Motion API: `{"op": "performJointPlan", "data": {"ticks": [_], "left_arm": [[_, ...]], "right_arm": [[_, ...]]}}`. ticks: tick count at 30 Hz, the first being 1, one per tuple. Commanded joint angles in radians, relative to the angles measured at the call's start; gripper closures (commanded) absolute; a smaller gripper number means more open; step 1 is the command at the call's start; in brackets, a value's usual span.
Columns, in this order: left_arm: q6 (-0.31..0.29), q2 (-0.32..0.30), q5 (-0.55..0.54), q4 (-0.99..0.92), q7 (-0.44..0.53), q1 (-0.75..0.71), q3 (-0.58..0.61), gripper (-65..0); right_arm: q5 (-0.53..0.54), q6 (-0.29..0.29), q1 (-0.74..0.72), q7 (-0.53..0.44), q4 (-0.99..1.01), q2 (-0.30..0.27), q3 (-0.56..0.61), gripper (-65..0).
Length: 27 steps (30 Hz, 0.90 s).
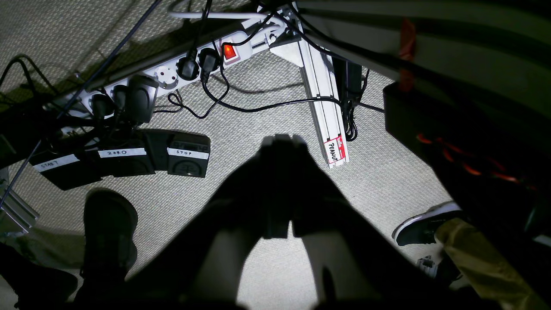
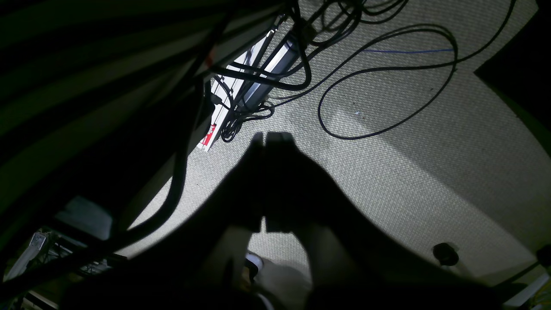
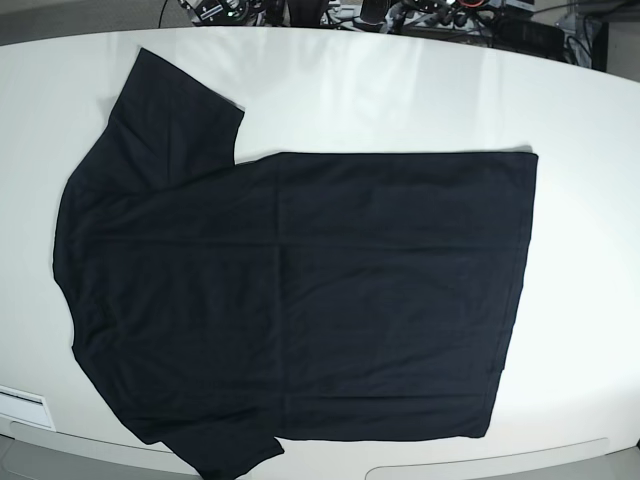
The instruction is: Fold the T-shirt properly
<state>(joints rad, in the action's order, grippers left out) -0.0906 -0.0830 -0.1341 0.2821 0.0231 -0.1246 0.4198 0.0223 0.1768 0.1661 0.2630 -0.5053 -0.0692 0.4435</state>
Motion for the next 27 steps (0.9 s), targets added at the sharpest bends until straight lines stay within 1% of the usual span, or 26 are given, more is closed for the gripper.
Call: {"op": "performJointPlan", "data": {"ticks": [1,6,11,14,17,21,25,27], "left_arm": [[-0.01,0.0,-0.004,0.007,0.006,-0.006,0.003,0.0],[-0.01,-0.001,-0.004,0.016,-0.002,-0.018,0.003,0.0],[-0.014,-0.01,-0.004,0.045,-0.029,-0.033,0.003,0.0],[-0.029,-0.022,-0.004,0.066,-0.035,-0.052,0.003,0.0],[-0.033,-0.037,-0.004,0.101,-0.035,-0.084,0.003,0.0],[-0.033,-0.066,-0.004,0.161,-0.056,-0.133,0.003,0.0],[-0.052,-0.108,-0.004,0.241,-0.074,-0.204,0.003,0.0],[-0.051,-0.134,-0.004,0.29,-0.077,-0.247,0.003,0.0]], "right_arm": [[-0.002,0.006,0.002,-0.001,-0.009,-0.003,0.002,0.0],[-0.002,0.006,0.003,0.0,-0.01,-0.003,0.002,0.0],[-0.001,0.007,0.006,0.028,-0.011,-0.006,0.002,0.0],[-0.001,0.01,0.018,0.035,-0.012,-0.012,0.002,0.0],[-0.001,0.024,0.043,0.037,-0.012,-0.021,0.002,0.0],[0.001,0.039,0.089,0.039,-0.04,-0.046,0.002,0.0],[0.007,0.092,0.181,0.049,-0.151,-0.09,0.002,0.0],[0.007,0.085,0.238,0.049,-0.221,-0.111,0.002,0.0]]}}
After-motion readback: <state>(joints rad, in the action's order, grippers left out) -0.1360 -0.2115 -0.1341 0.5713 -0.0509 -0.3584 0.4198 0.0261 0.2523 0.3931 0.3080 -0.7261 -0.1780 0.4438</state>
